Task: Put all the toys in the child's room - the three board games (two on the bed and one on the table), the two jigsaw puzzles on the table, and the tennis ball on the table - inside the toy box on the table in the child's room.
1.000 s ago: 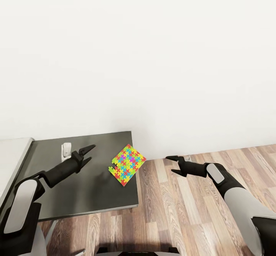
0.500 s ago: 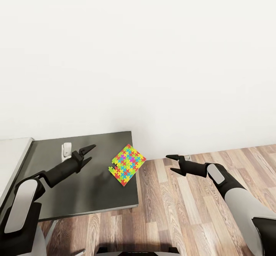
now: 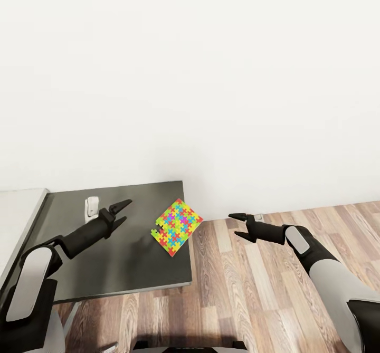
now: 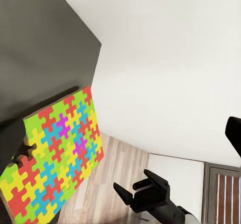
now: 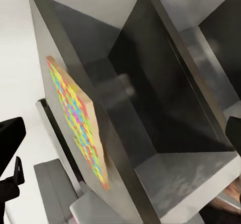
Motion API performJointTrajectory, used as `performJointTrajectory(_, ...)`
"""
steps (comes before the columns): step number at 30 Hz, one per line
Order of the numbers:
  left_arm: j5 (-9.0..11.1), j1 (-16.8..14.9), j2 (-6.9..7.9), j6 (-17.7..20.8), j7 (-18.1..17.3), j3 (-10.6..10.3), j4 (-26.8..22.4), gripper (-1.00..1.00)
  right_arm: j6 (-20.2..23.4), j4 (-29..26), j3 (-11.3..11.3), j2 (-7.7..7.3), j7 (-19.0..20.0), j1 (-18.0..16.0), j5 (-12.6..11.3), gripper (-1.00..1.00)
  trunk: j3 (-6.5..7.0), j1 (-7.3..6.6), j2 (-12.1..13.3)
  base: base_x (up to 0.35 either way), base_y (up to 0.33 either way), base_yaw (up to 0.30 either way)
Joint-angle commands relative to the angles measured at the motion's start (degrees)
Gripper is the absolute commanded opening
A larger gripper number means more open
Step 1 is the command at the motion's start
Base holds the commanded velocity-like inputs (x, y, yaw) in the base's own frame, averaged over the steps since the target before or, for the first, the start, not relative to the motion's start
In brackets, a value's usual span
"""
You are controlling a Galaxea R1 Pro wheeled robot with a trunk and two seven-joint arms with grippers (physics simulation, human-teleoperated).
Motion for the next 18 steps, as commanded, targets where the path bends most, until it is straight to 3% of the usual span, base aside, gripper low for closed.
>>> performJointTrajectory(1, 0.31, -0.05, -0.01, 0.29, 0.26, 0.06, -0.02, 1.00, 0.27, 0.01, -0.27, 0.00, 0.26, -0.03, 0.32, 1.00, -0.08, 0.03, -0.09, 0.000, 0.000, 0.165)
performJointTrajectory(18, 0.30, -0.13, -0.01, 0.29, 0.28, 0.06, -0.02, 1.00, 0.24, 0.01, -0.35, -0.42, 0.28, 0.05, 0.25, 1.00, -0.08, 0.03, -0.09, 0.000, 0.000, 0.237)
